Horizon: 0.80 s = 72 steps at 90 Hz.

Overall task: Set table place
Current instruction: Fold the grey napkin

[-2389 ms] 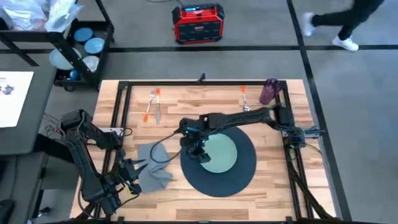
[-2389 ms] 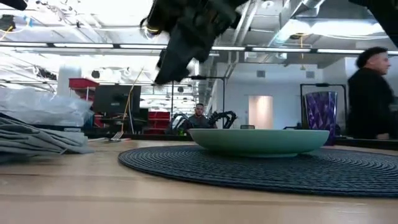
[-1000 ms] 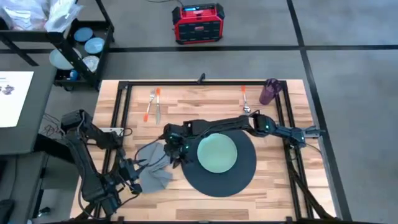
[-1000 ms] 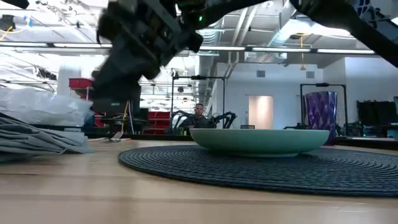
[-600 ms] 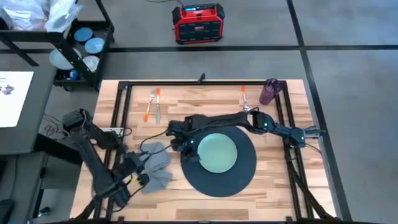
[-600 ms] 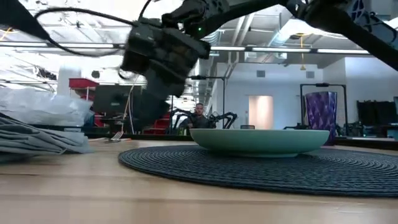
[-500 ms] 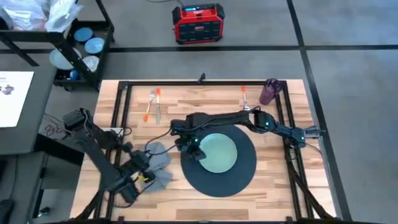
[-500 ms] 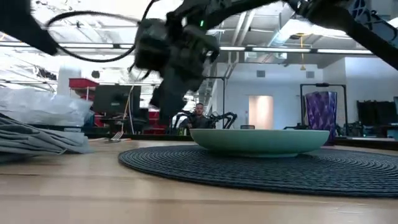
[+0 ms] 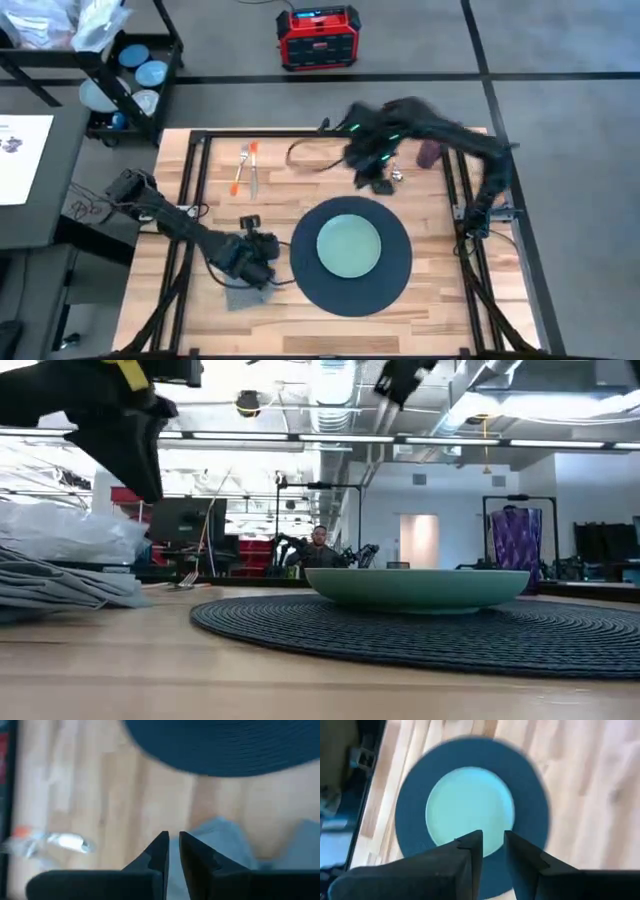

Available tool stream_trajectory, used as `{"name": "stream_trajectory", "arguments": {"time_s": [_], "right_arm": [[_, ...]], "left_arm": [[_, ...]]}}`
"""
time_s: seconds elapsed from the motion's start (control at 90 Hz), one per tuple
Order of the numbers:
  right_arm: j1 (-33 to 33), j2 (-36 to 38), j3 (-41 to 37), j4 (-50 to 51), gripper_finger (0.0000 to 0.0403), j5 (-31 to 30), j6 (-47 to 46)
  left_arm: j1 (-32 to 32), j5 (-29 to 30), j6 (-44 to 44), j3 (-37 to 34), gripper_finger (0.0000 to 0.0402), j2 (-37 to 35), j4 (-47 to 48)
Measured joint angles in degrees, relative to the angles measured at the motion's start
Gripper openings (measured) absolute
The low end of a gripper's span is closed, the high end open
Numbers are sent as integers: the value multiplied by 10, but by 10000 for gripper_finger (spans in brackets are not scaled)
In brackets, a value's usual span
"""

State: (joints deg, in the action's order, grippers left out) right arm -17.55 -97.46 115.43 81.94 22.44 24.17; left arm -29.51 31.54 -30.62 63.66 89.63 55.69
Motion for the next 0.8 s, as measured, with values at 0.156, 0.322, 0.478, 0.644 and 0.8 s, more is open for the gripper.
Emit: {"name": "stream_trajectory", "arguments": {"time_s": [0.156, 0.322, 0.478, 0.644, 0.8], "right_arm": [[3, 85, -37, -56, 66, -33, -18], [7, 123, -54, -55, 66, -61, -23], [7, 145, -76, -44, 66, -64, -23], [7, 150, -93, -44, 66, -64, -18], [7, 150, -108, -48, 66, -63, -14]], "left_arm": [[11, -44, 43, -12, 43, 0, -82], [29, -132, 7, -13, 62, 7, -48], [36, -207, 37, -13, 85, 32, -51], [57, -223, 71, -13, 117, 64, -72], [67, -226, 77, -13, 139, 98, -70]]}}
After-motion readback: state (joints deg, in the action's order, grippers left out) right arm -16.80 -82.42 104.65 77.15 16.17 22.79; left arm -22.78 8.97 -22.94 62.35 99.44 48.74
